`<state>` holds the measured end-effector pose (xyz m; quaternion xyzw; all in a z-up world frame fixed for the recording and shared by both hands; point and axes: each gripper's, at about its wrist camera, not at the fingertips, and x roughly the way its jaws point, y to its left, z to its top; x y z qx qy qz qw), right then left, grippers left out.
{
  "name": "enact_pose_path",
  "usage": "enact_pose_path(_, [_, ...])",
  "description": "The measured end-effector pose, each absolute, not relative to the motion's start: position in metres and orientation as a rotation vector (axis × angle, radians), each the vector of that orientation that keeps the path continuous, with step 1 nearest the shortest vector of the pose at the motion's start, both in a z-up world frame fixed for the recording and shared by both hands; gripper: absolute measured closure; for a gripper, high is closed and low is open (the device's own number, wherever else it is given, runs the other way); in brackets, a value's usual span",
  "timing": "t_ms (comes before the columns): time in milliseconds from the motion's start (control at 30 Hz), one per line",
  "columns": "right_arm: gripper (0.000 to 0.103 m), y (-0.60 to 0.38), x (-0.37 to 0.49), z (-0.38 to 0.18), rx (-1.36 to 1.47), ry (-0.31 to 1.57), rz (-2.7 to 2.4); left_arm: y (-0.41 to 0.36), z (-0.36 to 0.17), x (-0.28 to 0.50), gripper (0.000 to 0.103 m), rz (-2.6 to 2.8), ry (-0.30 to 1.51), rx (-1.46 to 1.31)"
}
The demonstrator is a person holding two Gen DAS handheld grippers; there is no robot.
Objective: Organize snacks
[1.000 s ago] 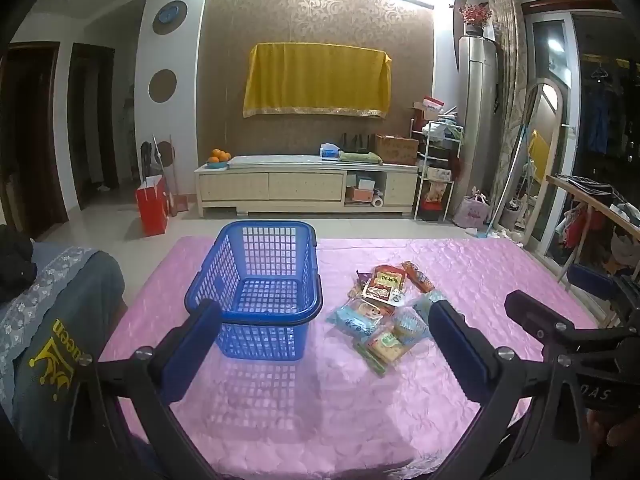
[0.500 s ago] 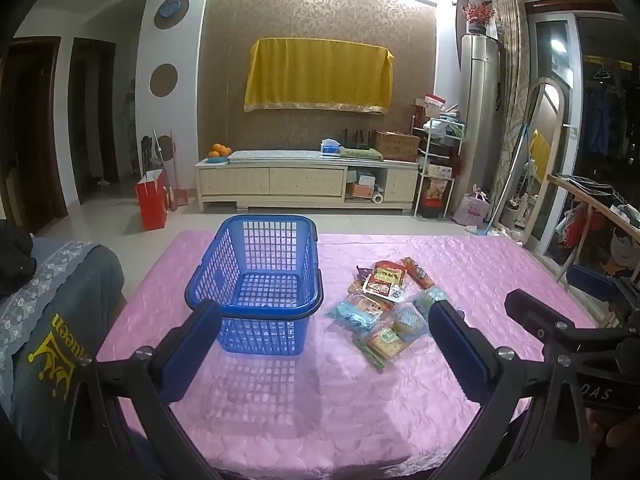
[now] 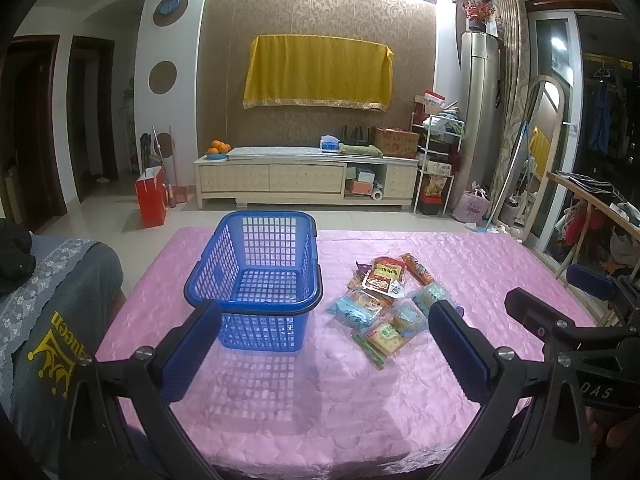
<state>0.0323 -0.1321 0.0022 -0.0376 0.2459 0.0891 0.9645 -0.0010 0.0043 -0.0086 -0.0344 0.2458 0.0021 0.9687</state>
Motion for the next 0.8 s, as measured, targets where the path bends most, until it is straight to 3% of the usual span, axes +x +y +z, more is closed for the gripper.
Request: enact_pose_path(800, [0.0, -0.1329, 0.0343, 0.0003, -0.084, 0.519, 0.178, 0.0034, -0.0139, -0.0003, 0.001, 0.0, 0.509, -0.068])
